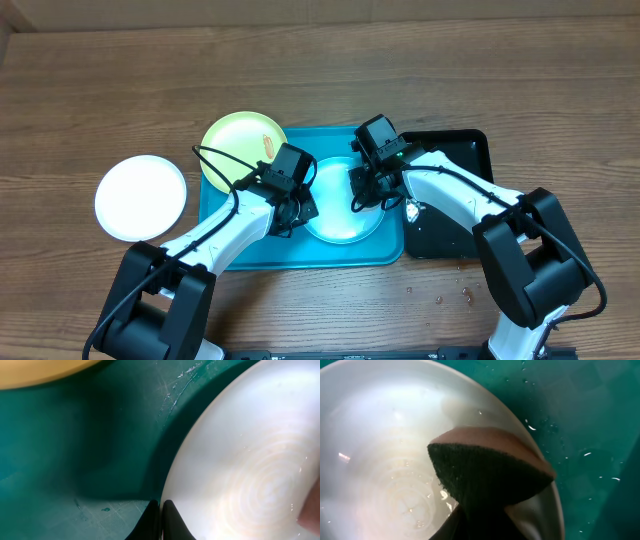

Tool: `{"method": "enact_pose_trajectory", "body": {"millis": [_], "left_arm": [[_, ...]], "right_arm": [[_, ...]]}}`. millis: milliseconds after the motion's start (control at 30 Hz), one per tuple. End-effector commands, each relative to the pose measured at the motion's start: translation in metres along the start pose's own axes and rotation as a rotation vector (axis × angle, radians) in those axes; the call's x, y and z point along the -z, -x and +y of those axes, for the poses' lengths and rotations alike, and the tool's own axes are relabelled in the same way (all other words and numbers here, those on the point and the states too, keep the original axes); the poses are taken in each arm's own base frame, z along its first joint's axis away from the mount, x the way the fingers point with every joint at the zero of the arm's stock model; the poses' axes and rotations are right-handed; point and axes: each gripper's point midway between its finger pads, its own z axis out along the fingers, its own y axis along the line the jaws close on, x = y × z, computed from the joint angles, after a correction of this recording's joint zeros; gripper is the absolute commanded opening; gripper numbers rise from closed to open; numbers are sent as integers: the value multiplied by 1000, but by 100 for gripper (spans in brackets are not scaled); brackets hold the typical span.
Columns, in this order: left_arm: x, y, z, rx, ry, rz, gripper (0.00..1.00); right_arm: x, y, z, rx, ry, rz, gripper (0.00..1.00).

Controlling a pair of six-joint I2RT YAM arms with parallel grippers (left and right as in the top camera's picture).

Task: Clean dirty plates on tray and stack at the side
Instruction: 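Scrub light-blue plate with sponge in right gripper while left holds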

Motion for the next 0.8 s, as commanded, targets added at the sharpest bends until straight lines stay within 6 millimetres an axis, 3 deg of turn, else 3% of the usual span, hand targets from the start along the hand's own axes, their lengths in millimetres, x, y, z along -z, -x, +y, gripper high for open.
{"method": "enact_pose_trajectory", "body": {"millis": [0,100,333,767], "left_arm": [[-7,-7,2,-25,18,32,4],[-7,-7,2,-25,18,32,4],[-7,-7,2,-25,17,32,4],[-7,-7,2,-25,18,32,4]], "right_arm": [[-16,-24,17,10,73,90,15],[-16,-28,24,12,106,107,4],[-15,-33,28,-1,128,131,4],[-13,-57,76,73,250,203,4]]}}
